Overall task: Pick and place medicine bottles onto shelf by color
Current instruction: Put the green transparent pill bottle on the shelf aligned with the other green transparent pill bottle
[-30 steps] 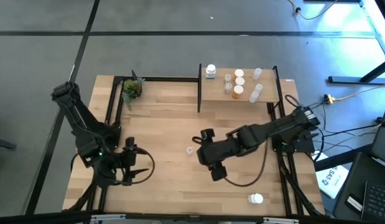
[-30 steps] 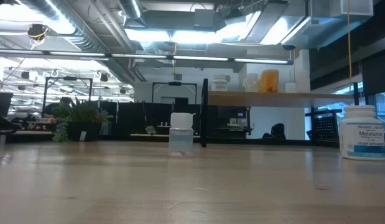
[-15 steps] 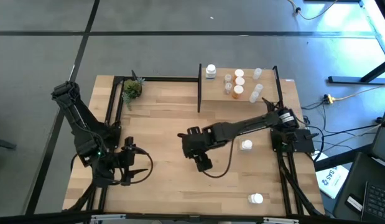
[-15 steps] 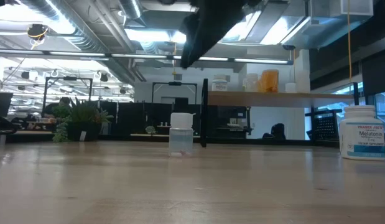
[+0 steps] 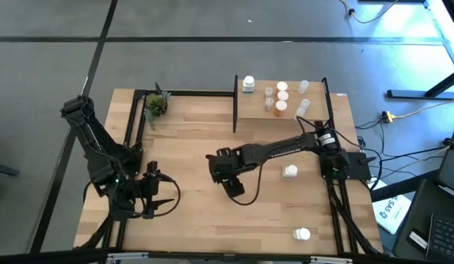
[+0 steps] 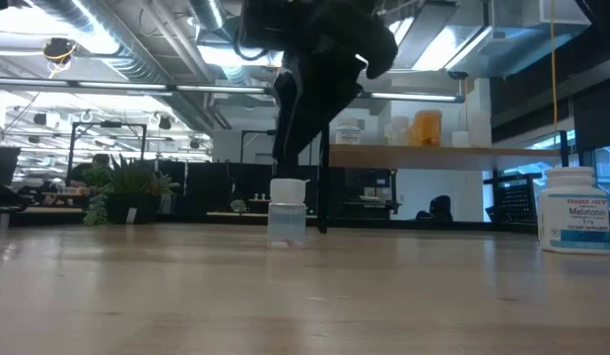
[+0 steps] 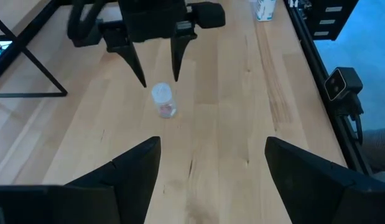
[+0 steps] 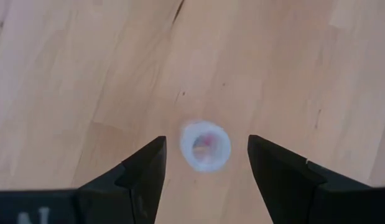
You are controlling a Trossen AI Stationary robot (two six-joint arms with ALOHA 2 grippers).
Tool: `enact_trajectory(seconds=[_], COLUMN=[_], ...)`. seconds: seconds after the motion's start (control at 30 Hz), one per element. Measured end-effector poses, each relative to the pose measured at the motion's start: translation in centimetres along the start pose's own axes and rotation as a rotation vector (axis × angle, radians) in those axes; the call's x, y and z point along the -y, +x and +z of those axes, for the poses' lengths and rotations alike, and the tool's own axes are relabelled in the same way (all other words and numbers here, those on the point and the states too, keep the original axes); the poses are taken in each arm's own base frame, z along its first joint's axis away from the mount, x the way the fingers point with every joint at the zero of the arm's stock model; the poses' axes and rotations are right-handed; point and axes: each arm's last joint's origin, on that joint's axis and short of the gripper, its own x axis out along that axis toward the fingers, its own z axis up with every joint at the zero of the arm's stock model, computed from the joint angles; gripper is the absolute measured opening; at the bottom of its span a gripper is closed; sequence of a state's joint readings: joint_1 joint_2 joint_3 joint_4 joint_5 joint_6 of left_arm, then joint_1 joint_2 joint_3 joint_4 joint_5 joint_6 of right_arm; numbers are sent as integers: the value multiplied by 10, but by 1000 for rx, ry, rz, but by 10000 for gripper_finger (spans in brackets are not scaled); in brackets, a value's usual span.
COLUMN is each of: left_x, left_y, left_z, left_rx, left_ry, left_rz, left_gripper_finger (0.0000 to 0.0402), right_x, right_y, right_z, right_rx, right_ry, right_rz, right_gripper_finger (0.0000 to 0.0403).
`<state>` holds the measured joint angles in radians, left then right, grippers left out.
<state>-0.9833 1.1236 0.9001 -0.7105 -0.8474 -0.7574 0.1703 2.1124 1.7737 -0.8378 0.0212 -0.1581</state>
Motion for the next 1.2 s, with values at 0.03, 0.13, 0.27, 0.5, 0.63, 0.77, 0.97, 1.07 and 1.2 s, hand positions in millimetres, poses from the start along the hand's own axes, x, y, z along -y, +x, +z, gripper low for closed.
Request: enact_trajectory(seconds=[0.03,0.13,0.27,0.5,0.63,0.77,0.97,1.07,1.2], left_x=[0,0,0,0,0,0,0,0,0], left_y=[0,0,0,0,0,0,0,0,0], left_z=[0,0,0,0,0,0,0,0,0], left_rx=[0,0,0,-2,-3,-3,-3,-3,-3], left_ry=[0,0,0,0,0,0,0,0,0], left_rz=[0,0,0,-2,-3,-3,-3,-3,-3], left_gripper_finger=[283,283,283,283,283,283,283,283,283], right_x=[0,1,1,0,0,0,0,0,0], right_y=[-1,-1,5,24,31,39,40,40,40], right_z=[1,1,1,-4,-4,-5,-5,-5,-4], right_rx=[8,16,4,-49,-52,-67,-67,-63,-62], right_ry=[-6,-5,-6,-29,-45,-57,-42,-20,25], right_rz=[0,14,17,24,24,27,24,22,21], right_gripper_finger=[228,228,228,228,228,228,199,171,141])
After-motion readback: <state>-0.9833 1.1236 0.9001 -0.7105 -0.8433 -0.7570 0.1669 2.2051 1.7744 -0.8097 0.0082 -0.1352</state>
